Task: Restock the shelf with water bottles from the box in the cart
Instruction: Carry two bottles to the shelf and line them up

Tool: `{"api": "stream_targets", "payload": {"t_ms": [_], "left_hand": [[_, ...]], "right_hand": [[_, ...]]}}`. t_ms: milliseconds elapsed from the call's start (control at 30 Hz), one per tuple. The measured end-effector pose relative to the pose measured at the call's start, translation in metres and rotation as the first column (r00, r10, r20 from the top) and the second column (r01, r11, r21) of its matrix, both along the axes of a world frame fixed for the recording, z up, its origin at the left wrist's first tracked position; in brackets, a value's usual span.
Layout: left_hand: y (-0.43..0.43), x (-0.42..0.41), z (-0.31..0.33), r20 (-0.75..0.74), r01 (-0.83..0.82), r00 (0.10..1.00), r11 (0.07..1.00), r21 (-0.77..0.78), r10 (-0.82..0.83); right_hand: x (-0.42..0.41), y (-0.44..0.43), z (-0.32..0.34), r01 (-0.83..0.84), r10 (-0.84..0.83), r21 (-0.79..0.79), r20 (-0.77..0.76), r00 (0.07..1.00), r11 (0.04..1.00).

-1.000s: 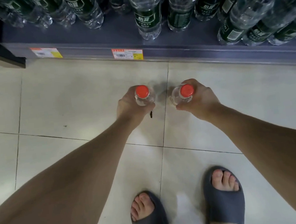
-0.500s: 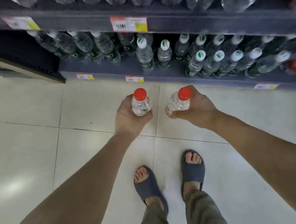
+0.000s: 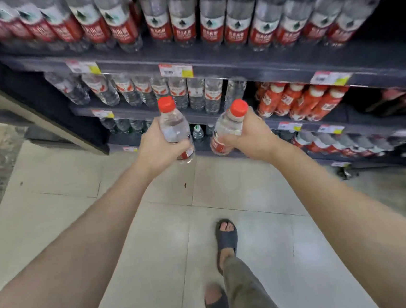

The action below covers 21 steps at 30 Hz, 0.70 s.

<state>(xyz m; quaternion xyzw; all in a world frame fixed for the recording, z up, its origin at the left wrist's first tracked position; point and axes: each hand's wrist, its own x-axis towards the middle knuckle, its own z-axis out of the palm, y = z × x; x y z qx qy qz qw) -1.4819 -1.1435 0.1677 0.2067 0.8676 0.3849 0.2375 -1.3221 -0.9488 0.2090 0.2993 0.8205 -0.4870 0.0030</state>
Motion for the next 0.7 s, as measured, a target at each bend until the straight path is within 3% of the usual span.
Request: {"api": "stream_targets", "payload": {"t_ms": [133, 267, 367, 500, 700], "left_hand": [[-0.004, 0.021, 0.072, -0.072, 0.169, 0.983, 0.986, 0.007, -0.168], [-0.001, 0.053, 0.135, -0.095, 0.223, 0.973, 0.967, 0.125, -0.212], [0.006, 0.075, 0.175, -0.095, 0.285, 0.957, 0.946, 0.154, -0.273], [0.019, 0.100, 0.221, -0.126, 0.381, 0.923, 0.912, 0.152, -0.364], [0.054, 0.139, 0.260, -0.165, 0.403, 0.914, 0.880, 0.252, -0.371]], "right_hand": [[0.035, -0.007, 0.083, -0.006, 0.009, 0.060, -0.054, 0.999, 0.998], [0.074, -0.015, 0.144, 0.071, -0.062, 0.042, -0.181, 0.982, 0.997], [0.098, -0.012, 0.174, 0.193, -0.182, 0.073, -0.137, 0.974, 0.979], [0.130, 0.001, 0.211, 0.208, -0.200, 0.046, -0.136, 0.970, 0.977], [0.176, 0.021, 0.250, 0.278, -0.246, 0.087, -0.268, 0.932, 0.957]]}}
